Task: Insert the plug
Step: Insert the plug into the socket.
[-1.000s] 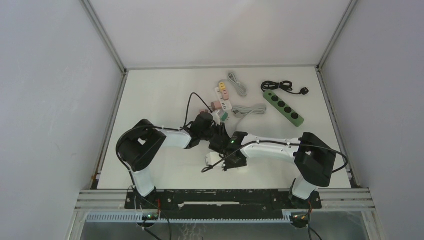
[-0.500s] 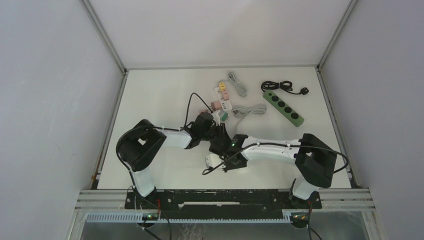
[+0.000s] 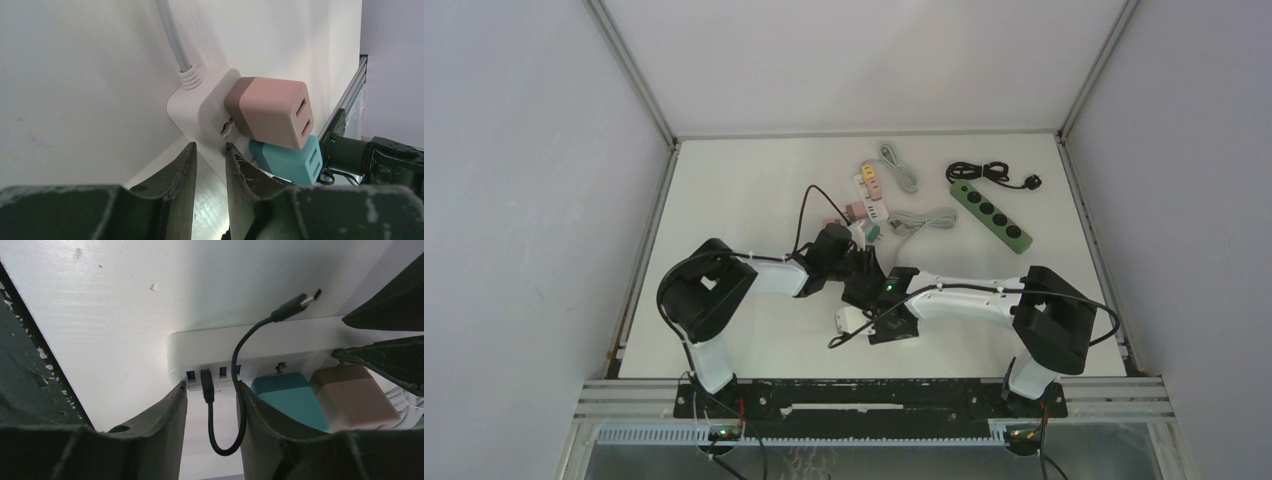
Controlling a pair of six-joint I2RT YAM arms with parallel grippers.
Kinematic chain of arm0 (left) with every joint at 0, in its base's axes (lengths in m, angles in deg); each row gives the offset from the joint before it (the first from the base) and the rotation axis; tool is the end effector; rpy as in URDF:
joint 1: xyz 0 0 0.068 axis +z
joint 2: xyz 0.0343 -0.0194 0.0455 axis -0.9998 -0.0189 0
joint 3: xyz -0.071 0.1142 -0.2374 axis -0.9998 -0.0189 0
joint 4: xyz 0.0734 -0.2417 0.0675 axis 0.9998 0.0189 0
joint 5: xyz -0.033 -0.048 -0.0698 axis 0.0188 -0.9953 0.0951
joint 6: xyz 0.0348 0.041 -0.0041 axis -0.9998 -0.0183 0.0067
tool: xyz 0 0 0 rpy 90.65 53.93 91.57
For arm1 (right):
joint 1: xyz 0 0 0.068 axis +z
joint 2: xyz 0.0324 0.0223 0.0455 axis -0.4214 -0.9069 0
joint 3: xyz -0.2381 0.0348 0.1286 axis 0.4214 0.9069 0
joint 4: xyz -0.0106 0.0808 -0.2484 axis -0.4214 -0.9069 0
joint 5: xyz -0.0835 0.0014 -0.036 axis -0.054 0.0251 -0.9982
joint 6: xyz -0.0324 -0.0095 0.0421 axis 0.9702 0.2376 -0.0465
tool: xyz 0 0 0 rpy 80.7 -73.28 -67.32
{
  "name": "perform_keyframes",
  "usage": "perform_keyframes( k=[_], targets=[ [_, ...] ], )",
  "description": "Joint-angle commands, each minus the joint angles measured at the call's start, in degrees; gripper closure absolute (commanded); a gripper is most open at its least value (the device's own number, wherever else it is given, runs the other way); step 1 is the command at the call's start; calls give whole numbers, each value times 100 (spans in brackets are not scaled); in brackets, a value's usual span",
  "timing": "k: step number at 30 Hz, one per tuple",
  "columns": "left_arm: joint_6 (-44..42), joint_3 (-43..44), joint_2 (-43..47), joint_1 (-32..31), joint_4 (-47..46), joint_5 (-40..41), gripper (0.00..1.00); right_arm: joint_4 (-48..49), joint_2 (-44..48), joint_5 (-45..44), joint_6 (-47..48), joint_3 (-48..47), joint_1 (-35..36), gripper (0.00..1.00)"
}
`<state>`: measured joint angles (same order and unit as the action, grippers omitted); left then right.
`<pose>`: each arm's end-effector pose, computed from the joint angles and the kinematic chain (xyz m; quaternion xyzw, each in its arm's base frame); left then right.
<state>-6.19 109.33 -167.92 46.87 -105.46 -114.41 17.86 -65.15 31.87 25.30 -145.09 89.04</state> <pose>0.2512 -0.2466 0.1326 0.0929 0.8768 -0.4319 0.1899 0.1282 0.2546 0.1813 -0.7836 0.6173 -0.0496 0.0498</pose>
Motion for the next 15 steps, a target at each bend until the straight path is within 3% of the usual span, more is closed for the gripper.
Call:
perform_keyframes(
  k=[1, 3, 7, 15],
  targets=[
    [43, 347, -28, -41, -73, -69, 69, -212, 83, 397, -80, -54, 96, 48],
    [43, 343, -19, -46, -73, -69, 69, -275, 176, 489, -42, -99, 116, 41],
    [30, 337, 6, -41, -44, -47, 69, -366, 344, 492, -48, -170, 161, 13],
    [8, 318, 47, -41, -18, -25, 69, -319, 797, 486, -109, -169, 75, 14]
  ],
)
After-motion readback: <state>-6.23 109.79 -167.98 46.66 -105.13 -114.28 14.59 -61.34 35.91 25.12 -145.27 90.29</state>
